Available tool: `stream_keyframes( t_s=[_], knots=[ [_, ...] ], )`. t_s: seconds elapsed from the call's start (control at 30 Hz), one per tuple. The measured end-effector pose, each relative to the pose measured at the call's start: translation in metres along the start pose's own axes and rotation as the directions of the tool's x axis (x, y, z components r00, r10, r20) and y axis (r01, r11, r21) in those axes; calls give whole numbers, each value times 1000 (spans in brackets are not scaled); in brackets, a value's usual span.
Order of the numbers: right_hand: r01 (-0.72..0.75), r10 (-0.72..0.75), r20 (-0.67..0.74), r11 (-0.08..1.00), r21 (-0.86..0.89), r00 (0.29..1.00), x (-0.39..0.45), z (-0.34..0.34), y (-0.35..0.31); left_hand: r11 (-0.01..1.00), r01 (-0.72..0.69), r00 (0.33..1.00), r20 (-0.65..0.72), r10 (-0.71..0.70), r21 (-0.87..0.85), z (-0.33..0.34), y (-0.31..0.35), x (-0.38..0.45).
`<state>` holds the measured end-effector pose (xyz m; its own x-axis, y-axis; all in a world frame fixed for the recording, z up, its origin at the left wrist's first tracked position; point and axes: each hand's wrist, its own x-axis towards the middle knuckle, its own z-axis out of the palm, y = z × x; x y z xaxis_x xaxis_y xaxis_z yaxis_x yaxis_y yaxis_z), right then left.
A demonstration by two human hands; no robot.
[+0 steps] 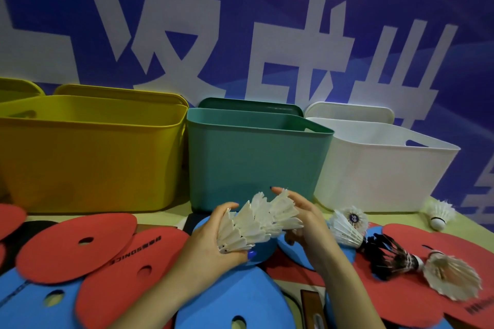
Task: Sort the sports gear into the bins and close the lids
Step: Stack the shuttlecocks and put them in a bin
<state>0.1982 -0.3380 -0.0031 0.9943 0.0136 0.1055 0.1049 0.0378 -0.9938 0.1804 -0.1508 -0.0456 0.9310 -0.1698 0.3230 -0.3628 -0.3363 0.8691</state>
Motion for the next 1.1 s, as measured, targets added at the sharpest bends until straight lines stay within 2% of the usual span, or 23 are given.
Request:
stream_keyframes(
  t_s=[0.17, 0.2, 0.23, 0.3, 0.37, 0.43, 0.53, 0.63, 0.73, 0.8, 0.93, 1.03, 1.1],
  knots=[
    [73, -31, -227, 981, 180, 973, 5, -6, -2, 969, 56, 996, -47, -69, -242, -2, 8, 1],
    [119, -78, -302, 985, 121, 950, 6, -9, 0, 960, 57, 995, -67, -78, -275, -2, 10, 1],
    [171, -164, -386, 985, -17, 908, 6, -12, 2, 951, 56, 992, -91, -88, -303, -2, 12, 1],
    [228, -409, -469, 890, -395, 783, 8, -17, 9, 936, 56, 984, -141, -112, -349, -4, 17, 2],
    [237, -562, -430, 761, -604, 706, 9, -19, 13, 921, 64, 973, -181, -144, -384, -6, 20, 2],
    [231, -624, -381, 678, -698, 682, 10, -18, 13, 910, 79, 964, -201, -174, -407, -7, 21, 2],
    [79, -632, -339, 538, -839, 697, 12, -19, 15, 907, 87, 961, -205, -185, -413, -8, 22, 3],
    [-158, -446, -345, 404, -901, 826, 13, -24, 18, 912, 87, 959, -214, -186, -401, -7, 21, 3],
    [-344, -294, -413, 259, -903, 862, 11, -29, 17, 917, 97, 963, -198, -185, -386, -6, 23, 2],
    [-372, -302, -439, 254, -893, 846, 9, -30, 14, 921, 99, 965, -190, -182, -377, -6, 23, 1],
    [-391, -344, -487, 313, -866, 803, 11, -33, 15, 927, 92, 967, -189, -170, -363, -6, 24, 0],
    [-358, -377, -514, 411, -838, 771, 15, -36, 21, 927, 85, 970, -180, -160, -365, -7, 23, 1],
    [-261, -437, -536, 545, -797, 723, 16, -37, 20, 933, 85, 973, -172, -153, -350, -8, 20, 2]
  ],
)
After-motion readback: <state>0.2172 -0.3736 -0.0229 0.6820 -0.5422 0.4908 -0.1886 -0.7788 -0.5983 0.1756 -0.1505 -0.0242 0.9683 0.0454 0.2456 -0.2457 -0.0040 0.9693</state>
